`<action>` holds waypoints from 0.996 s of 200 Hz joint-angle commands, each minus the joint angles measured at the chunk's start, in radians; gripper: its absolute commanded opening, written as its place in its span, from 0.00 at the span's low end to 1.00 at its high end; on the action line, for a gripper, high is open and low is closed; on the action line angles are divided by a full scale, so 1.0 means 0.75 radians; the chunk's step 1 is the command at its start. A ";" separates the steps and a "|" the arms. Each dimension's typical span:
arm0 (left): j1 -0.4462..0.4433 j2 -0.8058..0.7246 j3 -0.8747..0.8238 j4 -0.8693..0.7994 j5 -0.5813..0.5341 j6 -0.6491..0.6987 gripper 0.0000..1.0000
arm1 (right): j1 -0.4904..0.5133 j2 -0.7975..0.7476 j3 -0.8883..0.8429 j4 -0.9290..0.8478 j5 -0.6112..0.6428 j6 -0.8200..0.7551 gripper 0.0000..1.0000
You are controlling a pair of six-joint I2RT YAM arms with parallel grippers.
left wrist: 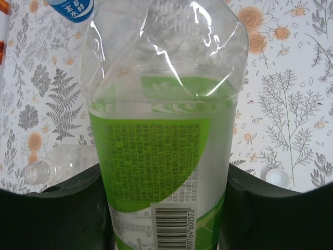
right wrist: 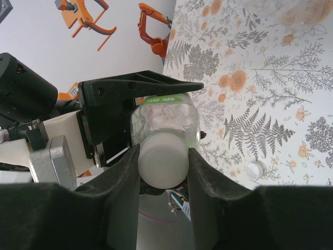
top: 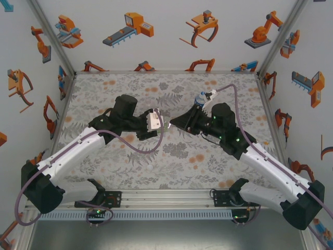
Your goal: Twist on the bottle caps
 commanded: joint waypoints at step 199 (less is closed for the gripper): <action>0.160 -0.034 0.052 0.173 -0.367 -0.470 0.97 | -0.256 0.905 1.013 -0.814 0.358 -1.090 0.20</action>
